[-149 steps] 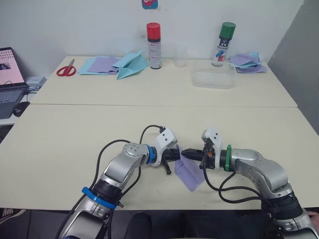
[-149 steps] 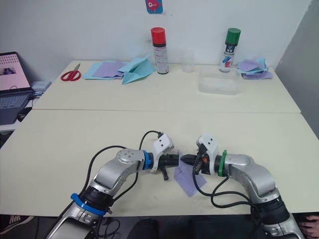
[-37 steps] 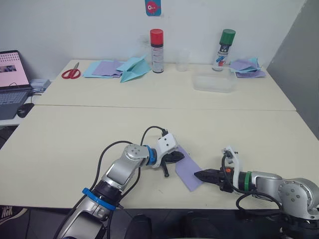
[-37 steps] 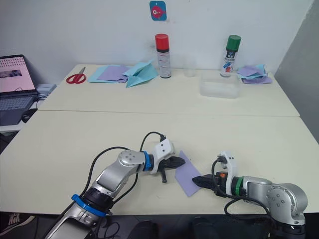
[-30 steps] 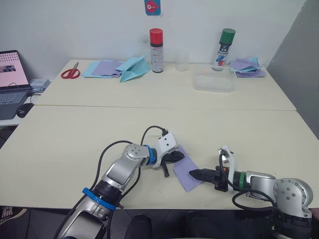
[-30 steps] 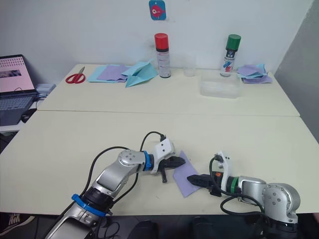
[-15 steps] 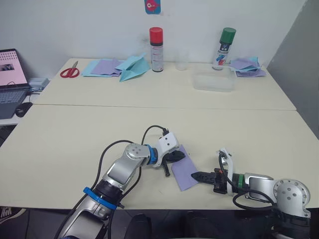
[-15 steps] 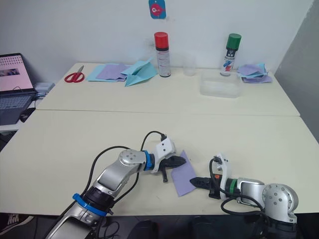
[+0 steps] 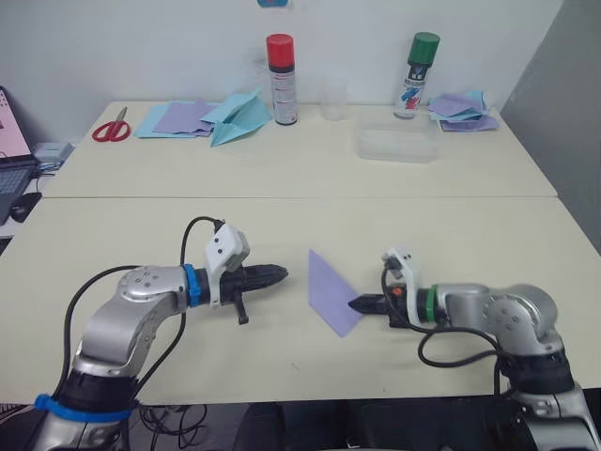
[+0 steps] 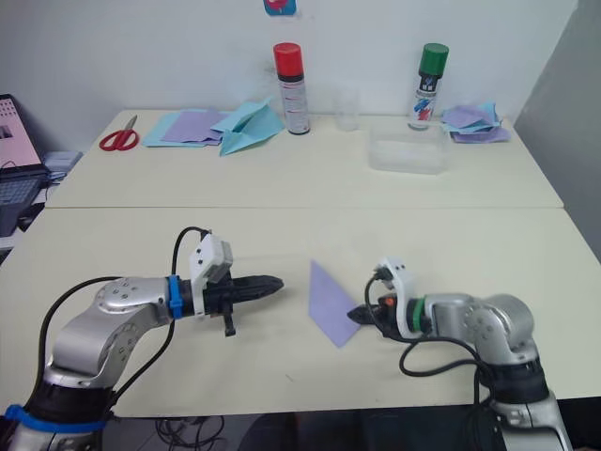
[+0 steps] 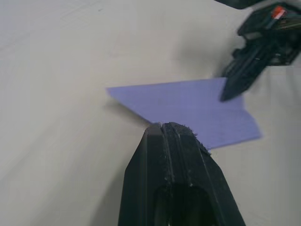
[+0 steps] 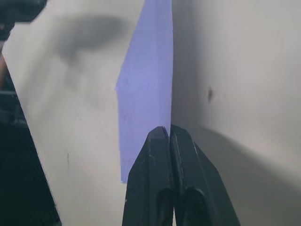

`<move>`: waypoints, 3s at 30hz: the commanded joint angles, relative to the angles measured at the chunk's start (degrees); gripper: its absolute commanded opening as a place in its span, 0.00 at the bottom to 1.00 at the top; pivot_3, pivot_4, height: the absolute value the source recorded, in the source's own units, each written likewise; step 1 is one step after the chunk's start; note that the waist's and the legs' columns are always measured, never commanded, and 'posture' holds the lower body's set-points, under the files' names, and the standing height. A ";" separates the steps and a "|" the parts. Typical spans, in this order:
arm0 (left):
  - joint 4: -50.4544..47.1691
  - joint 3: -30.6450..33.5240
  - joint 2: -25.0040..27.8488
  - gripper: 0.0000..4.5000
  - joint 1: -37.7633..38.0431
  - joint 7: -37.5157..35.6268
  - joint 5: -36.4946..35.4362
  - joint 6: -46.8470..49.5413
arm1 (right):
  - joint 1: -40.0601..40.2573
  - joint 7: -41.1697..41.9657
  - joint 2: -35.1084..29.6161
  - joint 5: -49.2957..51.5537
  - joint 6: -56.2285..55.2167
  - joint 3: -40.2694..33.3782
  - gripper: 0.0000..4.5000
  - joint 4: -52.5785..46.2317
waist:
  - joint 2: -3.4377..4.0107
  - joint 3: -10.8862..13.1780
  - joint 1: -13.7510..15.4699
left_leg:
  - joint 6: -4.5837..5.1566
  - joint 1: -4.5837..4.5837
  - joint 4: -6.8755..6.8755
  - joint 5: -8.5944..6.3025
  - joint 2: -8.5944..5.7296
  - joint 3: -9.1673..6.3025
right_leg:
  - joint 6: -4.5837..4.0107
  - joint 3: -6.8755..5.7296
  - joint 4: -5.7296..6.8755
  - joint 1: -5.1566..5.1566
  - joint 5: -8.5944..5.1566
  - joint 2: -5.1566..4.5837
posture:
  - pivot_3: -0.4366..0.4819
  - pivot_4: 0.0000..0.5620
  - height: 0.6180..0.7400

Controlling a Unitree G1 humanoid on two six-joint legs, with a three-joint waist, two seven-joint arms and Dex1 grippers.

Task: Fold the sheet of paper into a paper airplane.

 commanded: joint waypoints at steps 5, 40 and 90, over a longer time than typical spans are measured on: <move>-9.08 5.49 3.54 0.00 8.84 0.13 -3.87 -1.25 | -18.24 26.23 -6.85 -13.04 -17.83 18.01 0.01 14.77 | -0.01 0.50 -0.07 | 0.00 0.04 0.06 0.00 0.01 0.02 | -0.01 0.04 0.03 -0.01 0.00 -0.02 | 0.48 0.27 1.00; -23.02 12.59 3.67 0.00 26.65 10.50 -10.22 -0.87 | -52.85 65.84 -14.61 -1.51 -53.06 73.58 0.01 42.21 | 0.26 0.74 1.05 | 0.00 0.09 0.15 0.00 0.04 0.01 | -0.41 -0.09 0.24 -0.05 0.15 -0.56 | 0.48 0.27 1.00; -0.11 10.60 12.66 0.74 7.34 -7.31 -9.73 -9.40 | 11.05 18.06 4.87 -39.38 -59.26 13.65 0.95 2.06 | 0.14 0.67 0.79 | 0.00 0.26 1.04 0.06 0.03 0.17 | -0.26 -0.05 1.17 0.05 0.19 0.07 | 0.48 0.27 1.00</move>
